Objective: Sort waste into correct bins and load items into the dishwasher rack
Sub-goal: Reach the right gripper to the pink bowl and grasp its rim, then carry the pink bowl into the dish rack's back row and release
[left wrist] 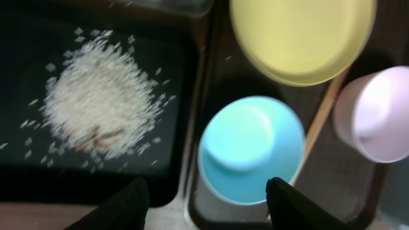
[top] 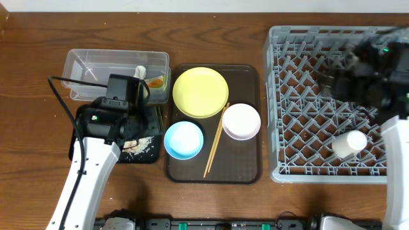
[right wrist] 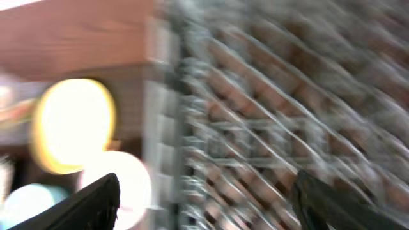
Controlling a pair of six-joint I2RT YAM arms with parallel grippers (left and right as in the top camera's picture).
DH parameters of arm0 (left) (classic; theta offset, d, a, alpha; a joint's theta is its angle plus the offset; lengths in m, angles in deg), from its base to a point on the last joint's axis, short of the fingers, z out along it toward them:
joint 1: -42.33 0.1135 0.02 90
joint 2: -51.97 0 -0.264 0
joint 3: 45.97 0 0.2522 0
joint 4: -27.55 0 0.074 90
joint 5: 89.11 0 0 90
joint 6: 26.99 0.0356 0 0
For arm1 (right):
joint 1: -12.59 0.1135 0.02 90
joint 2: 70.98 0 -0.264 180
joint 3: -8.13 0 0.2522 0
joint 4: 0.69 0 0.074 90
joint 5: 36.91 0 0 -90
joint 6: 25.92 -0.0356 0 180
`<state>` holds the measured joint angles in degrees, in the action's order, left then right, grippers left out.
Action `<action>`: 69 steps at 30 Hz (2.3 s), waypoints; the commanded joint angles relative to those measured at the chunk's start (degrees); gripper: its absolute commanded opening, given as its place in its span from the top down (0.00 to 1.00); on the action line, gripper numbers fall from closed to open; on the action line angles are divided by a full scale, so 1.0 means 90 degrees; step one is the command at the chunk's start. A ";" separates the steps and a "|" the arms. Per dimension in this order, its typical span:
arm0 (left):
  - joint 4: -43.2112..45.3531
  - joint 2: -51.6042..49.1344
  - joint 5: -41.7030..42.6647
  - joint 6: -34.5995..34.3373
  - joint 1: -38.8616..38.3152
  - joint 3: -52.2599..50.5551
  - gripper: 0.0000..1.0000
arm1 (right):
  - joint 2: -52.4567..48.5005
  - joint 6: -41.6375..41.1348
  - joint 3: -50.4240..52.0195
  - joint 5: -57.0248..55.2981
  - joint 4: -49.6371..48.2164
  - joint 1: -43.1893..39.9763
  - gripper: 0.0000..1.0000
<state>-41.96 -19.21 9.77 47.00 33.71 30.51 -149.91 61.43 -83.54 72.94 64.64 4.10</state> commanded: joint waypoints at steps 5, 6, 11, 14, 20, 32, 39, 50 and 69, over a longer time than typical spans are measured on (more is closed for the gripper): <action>-0.0214 -0.0155 -0.0396 0.0080 0.0029 -0.0032 0.38 | -0.0335 0.0165 -0.0034 -0.0019 -0.0158 0.1838 0.16; -0.0211 -0.0163 -0.0396 0.0080 0.0029 -0.0041 0.38 | -0.0425 0.0199 -0.0034 -0.0104 -0.0160 0.2040 0.16; -0.0206 -0.0165 -0.0396 0.0080 0.0029 -0.0051 0.38 | -0.1059 0.0355 -0.0034 -0.0585 -0.0160 0.2987 0.19; -0.0209 -0.0168 -0.0396 0.0080 0.0029 -0.0051 0.38 | -0.1523 0.0352 -0.0034 -0.1171 -0.0199 0.3356 0.20; -0.0209 -0.0165 -0.0398 0.0080 0.0029 -0.0051 0.37 | -0.2521 0.0379 -0.0034 -0.2055 -0.0340 0.3696 0.25; -0.0209 -0.0165 -0.0396 0.0080 0.0029 -0.0051 0.37 | -0.3670 0.0379 -0.0034 -0.2113 -0.0551 0.3704 0.55; -0.0209 -0.0165 -0.0393 0.0080 0.0029 -0.0051 0.37 | -0.3672 0.0374 -0.0051 -0.2395 -0.0566 0.3694 0.87; -0.0209 -0.0168 -0.0393 0.0080 0.0027 -0.0051 0.37 | -0.2548 0.0294 -0.0214 -0.3118 -0.0551 0.3585 0.99; -0.0204 -0.0165 -0.0393 0.0080 0.0029 -0.0051 0.37 | -0.0865 0.0231 -0.0214 -0.7074 -0.2312 0.2764 0.99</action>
<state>-43.45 -20.30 6.89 47.00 33.71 30.49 -156.45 63.83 -84.65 20.07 46.10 30.54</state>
